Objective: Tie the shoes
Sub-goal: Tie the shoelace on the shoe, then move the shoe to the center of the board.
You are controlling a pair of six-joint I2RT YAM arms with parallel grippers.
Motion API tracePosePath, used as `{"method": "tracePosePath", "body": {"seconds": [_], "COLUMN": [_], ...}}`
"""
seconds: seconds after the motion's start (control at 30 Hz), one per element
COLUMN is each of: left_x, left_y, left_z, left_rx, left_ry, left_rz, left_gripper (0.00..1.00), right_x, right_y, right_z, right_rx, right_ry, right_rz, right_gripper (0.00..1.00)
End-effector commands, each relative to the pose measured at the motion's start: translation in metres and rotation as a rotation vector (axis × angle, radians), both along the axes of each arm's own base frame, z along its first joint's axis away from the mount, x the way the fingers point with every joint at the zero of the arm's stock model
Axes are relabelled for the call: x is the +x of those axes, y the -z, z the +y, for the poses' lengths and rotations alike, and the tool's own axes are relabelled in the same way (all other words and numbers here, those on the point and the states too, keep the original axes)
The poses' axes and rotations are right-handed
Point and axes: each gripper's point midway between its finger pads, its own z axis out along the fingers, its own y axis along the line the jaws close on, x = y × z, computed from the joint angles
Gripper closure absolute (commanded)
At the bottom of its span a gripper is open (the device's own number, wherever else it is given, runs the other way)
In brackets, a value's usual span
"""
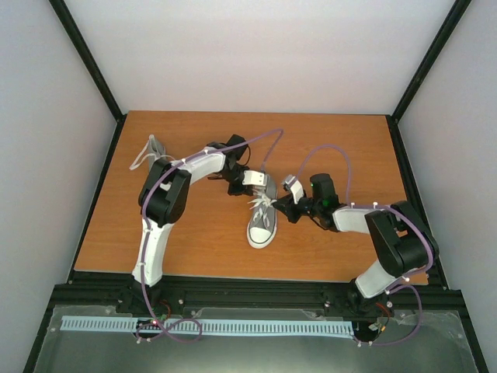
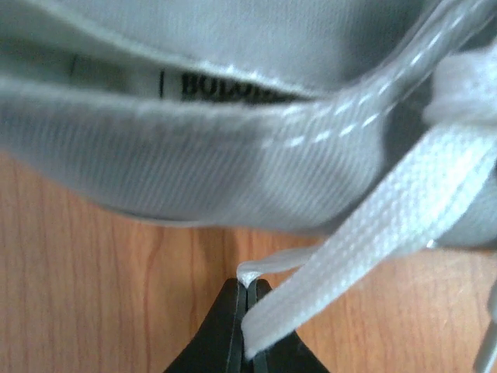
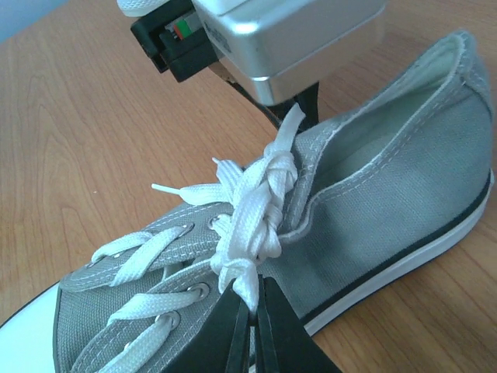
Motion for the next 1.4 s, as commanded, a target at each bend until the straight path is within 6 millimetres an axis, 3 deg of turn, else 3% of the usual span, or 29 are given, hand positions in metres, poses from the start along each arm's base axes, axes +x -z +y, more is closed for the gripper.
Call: {"method": "tracePosePath", "body": {"seconds": [0.0,0.2,0.7,0.77,0.8,0.87,0.93,1.1,1.2,1.3,1.37], "left_x": [0.02,0.024,0.024,0.023,0.022,0.021,0.021,0.02,0.017,0.021,0.032], "left_y": [-0.01,-0.005,-0.004,-0.009,-0.014,-0.023,-0.033,-0.049,-0.06,-0.078,-0.096], "left_z": [0.018,0.034,0.033,0.032,0.03,0.029,0.03,0.048,0.062,0.073,0.081], "left_rx": [0.03,0.085,0.082,0.071,0.061,0.048,0.053,0.126,0.169,0.177,0.151], "left_ry": [-0.034,-0.054,-0.054,-0.052,-0.053,-0.057,-0.068,-0.108,-0.138,-0.223,-0.329], "left_rz": [-0.045,-0.086,-0.083,-0.082,-0.078,-0.072,-0.074,-0.116,-0.139,-0.175,-0.203], "left_gripper": [0.99,0.99,0.99,0.99,0.97,0.64,0.47,0.36,0.35,0.34,0.32], "right_x": [0.002,-0.005,-0.011,-0.01,-0.008,-0.006,-0.002,0.013,0.032,0.058,0.072], "right_y": [-0.007,0.0,0.006,0.004,0.003,-0.003,-0.012,-0.046,-0.065,-0.068,-0.052], "right_z": [-0.007,-0.012,-0.015,-0.015,-0.016,-0.017,-0.019,-0.027,-0.03,-0.033,-0.036], "right_rx": [-0.026,-0.043,-0.061,-0.062,-0.065,-0.068,-0.073,-0.073,-0.082,-0.13,-0.169], "right_ry": [0.033,0.044,0.045,0.05,0.058,0.071,0.095,0.183,0.267,0.424,0.542], "right_rz": [-0.03,0.002,0.035,0.032,0.031,0.022,0.003,-0.06,-0.04,0.024,0.1], "right_gripper": [0.97,0.97,0.97,0.91,0.78,0.53,0.43,0.36,0.34,0.34,0.34]}}
